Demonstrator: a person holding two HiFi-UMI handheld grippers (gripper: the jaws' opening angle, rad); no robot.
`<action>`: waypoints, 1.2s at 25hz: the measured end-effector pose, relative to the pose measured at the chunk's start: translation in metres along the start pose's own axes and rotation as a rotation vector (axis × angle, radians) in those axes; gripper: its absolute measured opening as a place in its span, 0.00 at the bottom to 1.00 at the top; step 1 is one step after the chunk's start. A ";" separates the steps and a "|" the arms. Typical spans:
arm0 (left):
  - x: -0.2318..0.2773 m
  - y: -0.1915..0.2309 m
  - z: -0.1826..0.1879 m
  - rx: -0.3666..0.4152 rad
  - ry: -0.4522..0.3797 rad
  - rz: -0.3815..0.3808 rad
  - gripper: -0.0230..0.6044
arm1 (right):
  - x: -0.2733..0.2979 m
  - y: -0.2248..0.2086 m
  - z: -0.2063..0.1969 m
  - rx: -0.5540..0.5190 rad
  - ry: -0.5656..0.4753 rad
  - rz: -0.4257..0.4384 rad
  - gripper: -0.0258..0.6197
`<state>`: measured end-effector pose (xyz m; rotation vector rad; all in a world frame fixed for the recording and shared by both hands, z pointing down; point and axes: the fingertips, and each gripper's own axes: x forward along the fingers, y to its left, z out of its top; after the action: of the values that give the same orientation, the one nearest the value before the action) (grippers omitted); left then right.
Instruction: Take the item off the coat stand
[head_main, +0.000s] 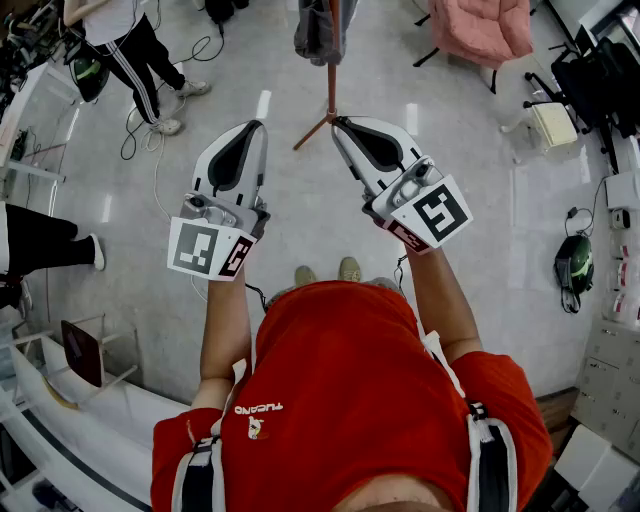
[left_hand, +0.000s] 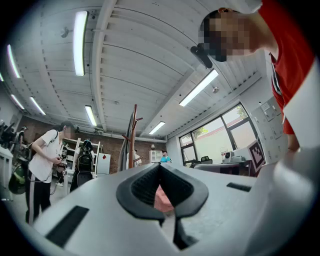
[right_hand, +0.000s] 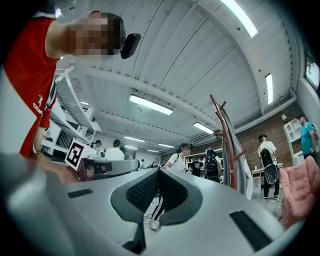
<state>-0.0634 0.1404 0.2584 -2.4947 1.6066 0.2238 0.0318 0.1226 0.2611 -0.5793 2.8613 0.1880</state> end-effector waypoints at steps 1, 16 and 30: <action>-0.001 0.001 -0.001 -0.001 0.001 -0.001 0.05 | 0.001 0.001 -0.001 -0.002 0.002 0.000 0.08; -0.034 0.033 -0.010 -0.027 0.008 -0.046 0.05 | 0.028 0.033 -0.016 -0.001 0.031 -0.042 0.08; -0.033 0.083 -0.022 -0.064 0.007 -0.046 0.07 | 0.057 0.043 -0.029 -0.022 0.090 -0.061 0.08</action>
<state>-0.1519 0.1305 0.2825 -2.5794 1.5672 0.2658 -0.0416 0.1358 0.2797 -0.6952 2.9265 0.1876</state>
